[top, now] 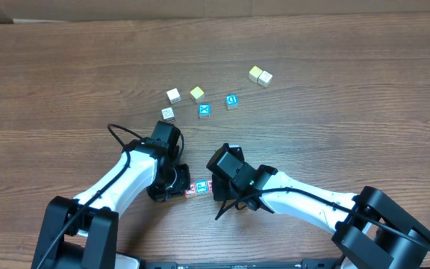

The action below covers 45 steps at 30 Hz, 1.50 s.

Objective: Flip 3 blocks

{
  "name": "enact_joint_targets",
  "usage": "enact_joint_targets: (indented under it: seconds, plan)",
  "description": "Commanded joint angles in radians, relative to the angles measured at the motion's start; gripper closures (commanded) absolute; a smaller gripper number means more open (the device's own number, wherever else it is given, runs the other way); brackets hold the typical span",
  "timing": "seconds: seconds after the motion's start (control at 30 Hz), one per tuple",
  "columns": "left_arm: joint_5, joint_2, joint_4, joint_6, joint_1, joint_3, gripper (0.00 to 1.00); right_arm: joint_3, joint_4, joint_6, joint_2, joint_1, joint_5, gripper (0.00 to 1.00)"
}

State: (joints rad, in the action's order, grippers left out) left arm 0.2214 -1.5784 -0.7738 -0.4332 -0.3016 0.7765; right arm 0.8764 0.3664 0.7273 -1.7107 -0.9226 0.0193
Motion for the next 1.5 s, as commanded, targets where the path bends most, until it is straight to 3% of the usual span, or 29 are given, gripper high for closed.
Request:
enact_joint_targets:
  seconds: [0.0,0.3,0.77,1.47]
  plan:
    - [0.155,-0.003,0.011,-0.024,-0.027,-0.006,0.96,0.013,-0.045,-0.041,-0.001,-0.011,0.07,0.96]
    - [0.172,-0.003,0.01,-0.028,-0.027,-0.006,0.96,0.013,-0.041,-0.071,-0.001,-0.011,0.071,0.96]
    - [0.199,-0.003,-0.005,-0.152,-0.027,-0.006,0.96,0.013,-0.056,-0.082,-0.009,-0.011,0.071,0.96]
    - [0.243,-0.003,-0.009,-0.237,-0.047,-0.006,0.96,0.013,-0.095,-0.108,-0.035,-0.005,0.079,0.96]
